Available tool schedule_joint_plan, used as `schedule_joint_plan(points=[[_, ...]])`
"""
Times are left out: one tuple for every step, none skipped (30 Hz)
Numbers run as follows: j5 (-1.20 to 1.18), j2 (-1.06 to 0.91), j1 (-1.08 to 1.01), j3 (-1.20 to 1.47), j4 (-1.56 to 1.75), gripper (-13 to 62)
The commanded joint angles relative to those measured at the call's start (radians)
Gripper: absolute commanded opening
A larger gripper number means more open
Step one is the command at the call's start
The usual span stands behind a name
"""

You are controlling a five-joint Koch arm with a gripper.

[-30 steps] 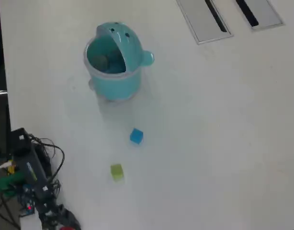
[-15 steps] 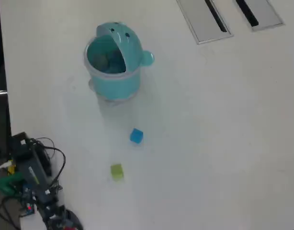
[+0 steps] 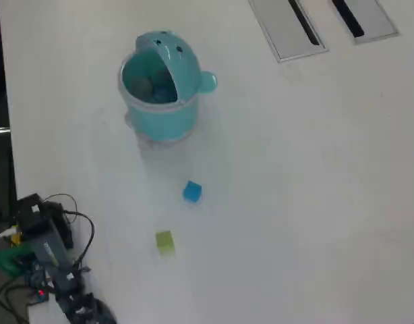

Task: Grasp RGB lego blocks and put them in the bin one by one.

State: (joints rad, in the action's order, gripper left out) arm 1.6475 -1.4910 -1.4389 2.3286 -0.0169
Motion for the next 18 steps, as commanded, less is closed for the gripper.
schedule_joint_plan(points=[[0.031, 0.000, 0.003, -0.075, 0.012, 22.1], [0.035, 0.003, 0.006, -0.078, 0.012, 20.4], [0.044, 0.008, 0.006, -0.083, 0.012, 19.4], [0.046, 0.015, 0.006, -0.087, 0.012, 19.4], [0.046, 0.017, 0.008, -0.091, 0.012, 19.4], [0.054, 0.017, 0.012, -0.092, 0.011, 18.7], [0.057, 0.017, 0.018, -0.094, 0.009, 16.3], [0.055, 0.015, 0.025, -0.094, 0.008, 14.1], [0.055, 0.012, 0.032, -0.094, 0.008, 14.0], [0.055, 0.012, 0.038, -0.097, 0.009, 14.0], [0.055, 0.011, 0.044, -0.100, 0.009, 14.0], [0.055, 0.009, 0.052, -0.101, 0.009, 14.0], [0.055, 0.006, 0.058, -0.106, 0.009, 14.0], [0.055, 0.000, 0.061, -0.106, 0.009, 14.0], [0.054, -0.009, 0.067, -0.107, 0.009, 14.0], [0.052, -0.020, 0.077, -0.109, 0.011, 14.0], [0.051, -0.032, 0.084, -0.107, 0.012, 14.0], [0.046, -0.048, 0.095, -0.107, 0.014, 14.0]])
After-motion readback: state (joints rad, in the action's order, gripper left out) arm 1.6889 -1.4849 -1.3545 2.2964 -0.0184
